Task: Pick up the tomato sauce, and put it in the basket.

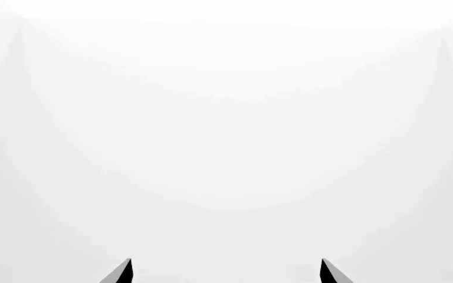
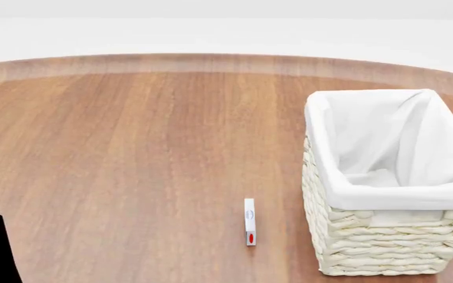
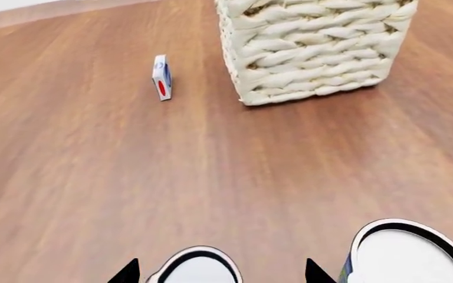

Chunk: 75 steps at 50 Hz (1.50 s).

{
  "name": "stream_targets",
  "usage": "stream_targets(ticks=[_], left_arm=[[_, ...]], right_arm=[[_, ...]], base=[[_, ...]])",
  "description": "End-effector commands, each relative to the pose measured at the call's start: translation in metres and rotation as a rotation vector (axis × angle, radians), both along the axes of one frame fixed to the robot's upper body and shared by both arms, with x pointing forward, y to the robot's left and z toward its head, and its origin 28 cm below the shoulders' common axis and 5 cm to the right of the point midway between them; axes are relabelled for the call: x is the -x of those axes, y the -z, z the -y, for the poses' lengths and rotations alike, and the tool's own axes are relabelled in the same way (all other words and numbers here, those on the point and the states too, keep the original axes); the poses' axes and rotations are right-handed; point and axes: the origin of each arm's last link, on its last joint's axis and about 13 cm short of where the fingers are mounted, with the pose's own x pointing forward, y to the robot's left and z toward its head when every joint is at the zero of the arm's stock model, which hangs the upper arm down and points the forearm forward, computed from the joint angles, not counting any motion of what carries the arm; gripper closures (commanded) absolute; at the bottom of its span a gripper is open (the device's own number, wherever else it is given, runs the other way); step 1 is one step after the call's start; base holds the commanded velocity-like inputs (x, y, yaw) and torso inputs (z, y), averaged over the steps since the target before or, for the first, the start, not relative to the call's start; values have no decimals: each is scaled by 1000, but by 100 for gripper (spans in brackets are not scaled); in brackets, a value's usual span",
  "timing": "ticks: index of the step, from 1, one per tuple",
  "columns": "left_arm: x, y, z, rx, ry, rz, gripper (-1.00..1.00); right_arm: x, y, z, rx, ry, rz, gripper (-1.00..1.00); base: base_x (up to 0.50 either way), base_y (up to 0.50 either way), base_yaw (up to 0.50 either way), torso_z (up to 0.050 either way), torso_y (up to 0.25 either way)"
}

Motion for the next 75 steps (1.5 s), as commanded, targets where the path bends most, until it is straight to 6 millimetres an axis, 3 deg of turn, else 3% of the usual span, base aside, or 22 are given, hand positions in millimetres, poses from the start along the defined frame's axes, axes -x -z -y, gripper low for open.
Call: stream_targets(ticks=[1,62,63,75], left_arm=[[1,0,-1,2,-2,-1,-100],[-2,5,-4,12,-21,-18,-100],[-2,5,-4,14,-21,-18,-100],[-2,7,-3,12,-17,-21,-100]], right_arm=[[2,2,-3,-11,-18,-13,-100],[2,29,-6,8,-63,-99,-100],[2,30,-6,10,-63,-99,100],[2,31,-6,4,-68,-92,100]], base=[[0,0,0,0,0],[0,0,0,0,0],[0,0,0,0,0],[0,0,0,0,0]])
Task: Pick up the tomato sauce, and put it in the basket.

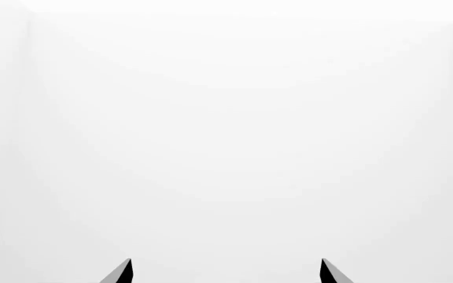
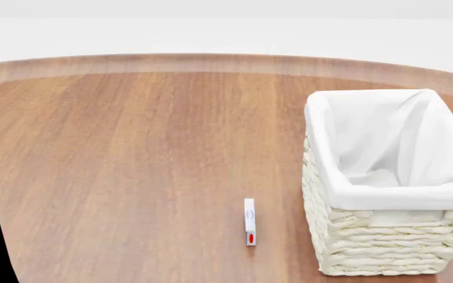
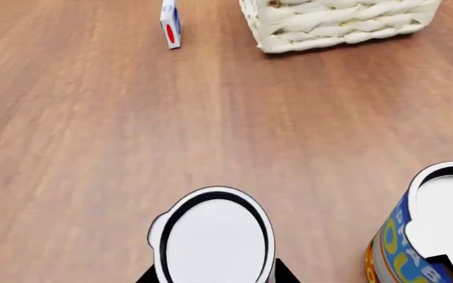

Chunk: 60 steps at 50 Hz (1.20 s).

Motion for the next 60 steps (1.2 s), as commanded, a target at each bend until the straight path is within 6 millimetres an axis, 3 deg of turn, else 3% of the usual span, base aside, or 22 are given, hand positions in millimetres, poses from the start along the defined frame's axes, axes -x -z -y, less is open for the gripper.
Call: stream_targets(ticks=[1,8,20,31,42,54,60], left_arm=[[1,2,1,3,6,-4,-100],[1,2,0,5,2,-5,-100],[2,3,-1,14,-2,-5,-100],[2,3,-2,14,-5,-7,-100],[5,0,-2,18,0,-2,-100],[6,-3,0,9,16,2,-100],[4,-5,1,5,21,6,-100]], right_arm=[[1,5,0,6,-16,-2,100],[2,10,1,5,-22,6,100],[-10,-28,-3,82,-75,152,100],[-18,-46,-5,114,-73,235,100],[-21,-84,-6,126,-82,358,100],[-28,-97,-3,151,-69,437,100],[-45,-109,0,213,-82,507,100]], base=[[0,0,0,0,0],[3,0,1,0,0],[0,0,0,0,0],[0,0,0,0,0],[0,0,0,0,0],[0,0,0,0,0],[0,0,0,0,0]])
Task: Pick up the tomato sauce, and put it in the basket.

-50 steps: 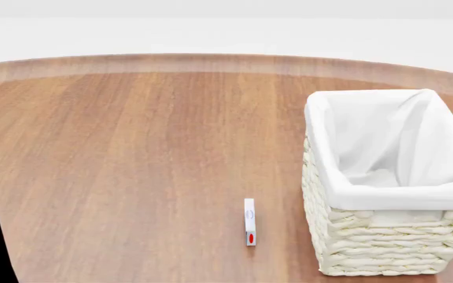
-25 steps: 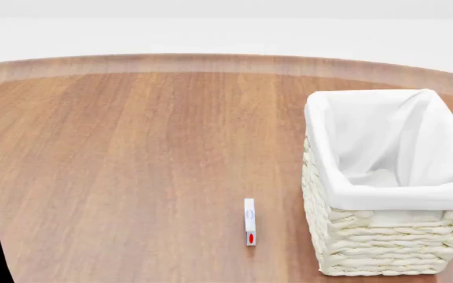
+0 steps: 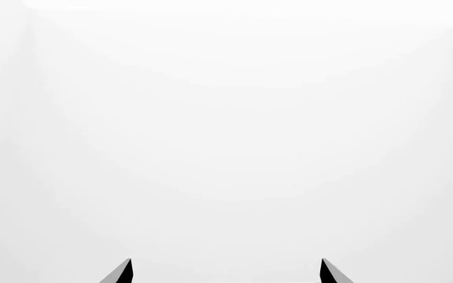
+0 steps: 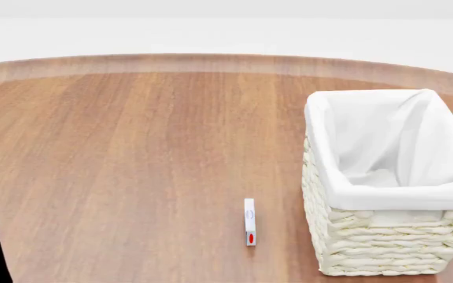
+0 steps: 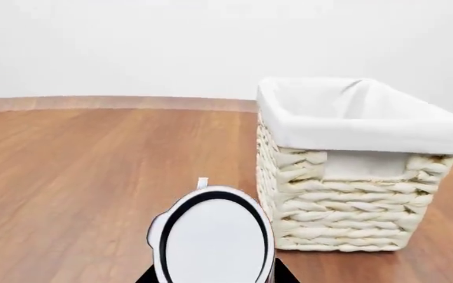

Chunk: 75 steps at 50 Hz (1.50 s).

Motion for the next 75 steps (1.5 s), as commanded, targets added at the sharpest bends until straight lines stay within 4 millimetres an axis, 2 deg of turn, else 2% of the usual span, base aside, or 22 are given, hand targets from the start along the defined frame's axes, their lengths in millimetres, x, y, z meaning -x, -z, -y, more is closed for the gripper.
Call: stream_targets(ticks=[1,18,47,57,67,75], left_arm=[[-1,-4,2,-6,10,7,-100],[-6,0,1,-20,-6,0,-100],[-5,1,-3,-21,-28,-6,-100],[-5,2,-4,-24,-39,-11,-100],[-3,3,-4,-29,-38,-12,-100],[-1,1,-3,-29,-26,-11,-100]], right_arm=[[-18,-22,4,86,0,125,100],[-53,-24,18,102,105,218,100],[-122,-59,25,184,112,393,100],[-156,-71,34,218,147,434,100],[-179,-81,43,250,185,450,100],[-216,-84,56,256,211,414,100]], base=[[0,0,0,0,0],[0,0,0,0,1],[0,0,0,0,0],[0,0,0,0,1],[0,0,0,0,0],[0,0,0,0,0]])
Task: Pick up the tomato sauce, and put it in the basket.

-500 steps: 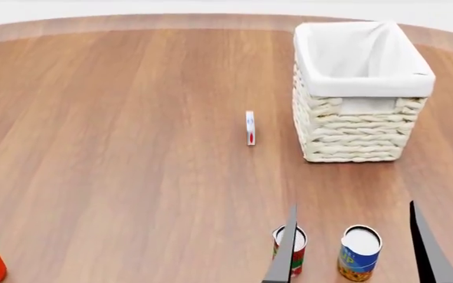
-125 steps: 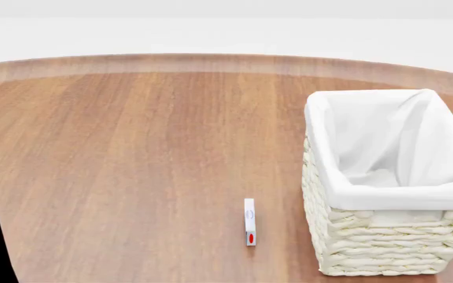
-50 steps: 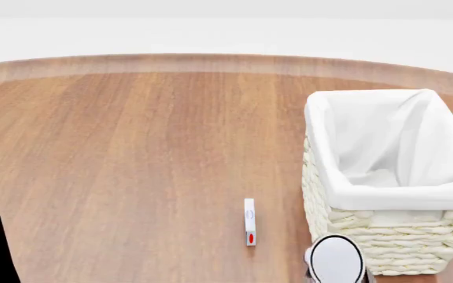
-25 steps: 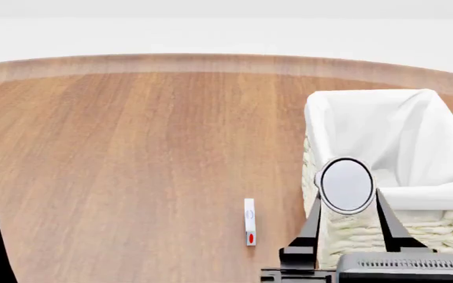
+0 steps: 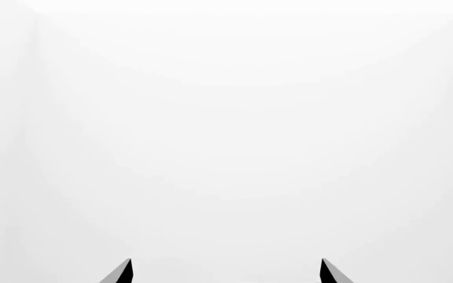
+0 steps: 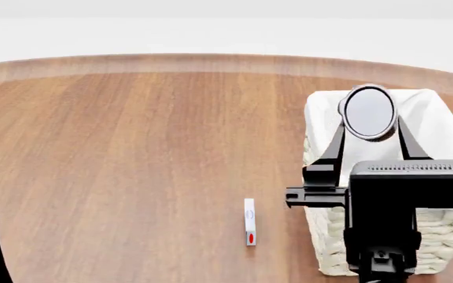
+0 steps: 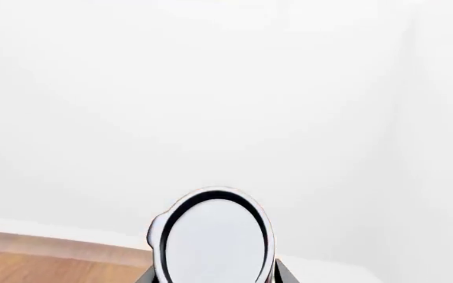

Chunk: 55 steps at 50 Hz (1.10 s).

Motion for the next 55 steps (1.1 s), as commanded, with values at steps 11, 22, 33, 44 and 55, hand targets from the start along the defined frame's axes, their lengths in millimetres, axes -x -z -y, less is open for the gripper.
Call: stream_targets(ticks=[11,22,33,44,55], left_arm=[[6,-3,0,-2,9,4,-100],[12,-4,0,-8,4,10,-100],[14,-4,0,-10,-7,10,-100],[13,-5,-3,-11,-30,12,-100],[14,-6,-3,-11,-32,14,-100]], right_arm=[[-100,-2,40,-31,101,-147,100],[-133,-17,52,-90,130,-278,100],[-138,-48,49,-211,96,-454,100],[-132,-49,55,-270,194,-611,100],[-127,-41,57,-308,169,-697,100]], base=[[0,0,0,0,0],[0,0,0,0,1],[0,0,0,0,0],[0,0,0,0,1],[0,0,0,0,0]])
